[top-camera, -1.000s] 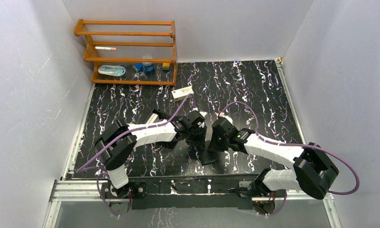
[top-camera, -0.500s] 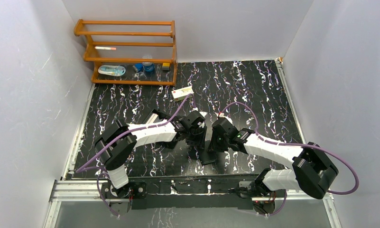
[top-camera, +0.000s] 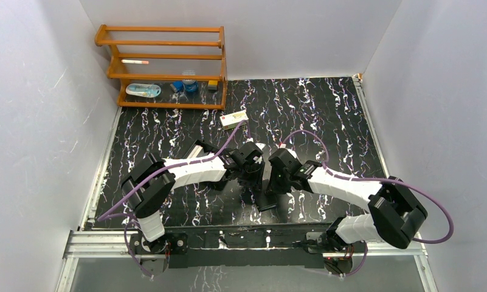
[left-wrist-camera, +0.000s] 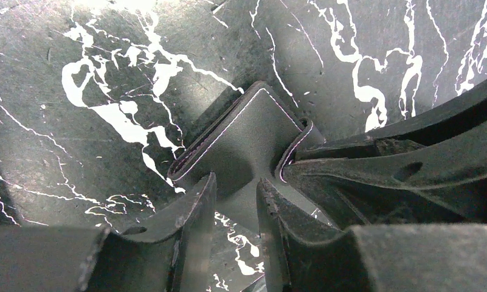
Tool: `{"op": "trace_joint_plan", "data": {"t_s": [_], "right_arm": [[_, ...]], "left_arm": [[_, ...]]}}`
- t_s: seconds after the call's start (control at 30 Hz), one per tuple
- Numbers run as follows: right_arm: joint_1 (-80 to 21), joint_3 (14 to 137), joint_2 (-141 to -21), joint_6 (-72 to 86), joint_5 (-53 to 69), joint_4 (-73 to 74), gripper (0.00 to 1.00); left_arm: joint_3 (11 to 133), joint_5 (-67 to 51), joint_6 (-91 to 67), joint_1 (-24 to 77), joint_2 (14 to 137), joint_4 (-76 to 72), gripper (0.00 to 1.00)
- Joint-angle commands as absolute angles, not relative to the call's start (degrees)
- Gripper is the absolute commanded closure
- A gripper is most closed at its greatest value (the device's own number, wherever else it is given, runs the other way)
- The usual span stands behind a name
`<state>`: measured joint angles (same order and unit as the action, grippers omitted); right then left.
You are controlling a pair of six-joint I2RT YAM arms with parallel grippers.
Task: Put the credit cards into the card holder
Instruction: Close the card holder at the center of the board.
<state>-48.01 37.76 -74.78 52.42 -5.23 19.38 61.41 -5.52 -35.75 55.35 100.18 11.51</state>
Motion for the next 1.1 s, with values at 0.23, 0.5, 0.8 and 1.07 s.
{"op": "trace_joint_plan", "data": {"t_s": [0.23, 0.5, 0.8, 1.07], "right_arm": [[-51.7, 39.0, -83.5, 56.6, -11.2, 27.7, 0.82], [-58.0, 38.2, -85.8, 61.3, -14.8, 29.3, 0.93], [-58.3, 40.8, -82.3, 60.5, -17.7, 29.2, 0.95], [-57.8, 53.7, -69.4, 56.9, -25.6, 35.6, 0.63]], "left_arm": [[60.4, -6.1, -36.4, 55.8, 100.0, 10.9, 0.7], [59.6, -5.1, -36.7, 55.8, 99.1, 10.9, 0.7], [59.4, -4.8, -38.2, 55.7, 96.6, 10.0, 0.7], [63.2, 3.5, -37.2, 55.6, 87.8, 14.1, 0.62]]}}
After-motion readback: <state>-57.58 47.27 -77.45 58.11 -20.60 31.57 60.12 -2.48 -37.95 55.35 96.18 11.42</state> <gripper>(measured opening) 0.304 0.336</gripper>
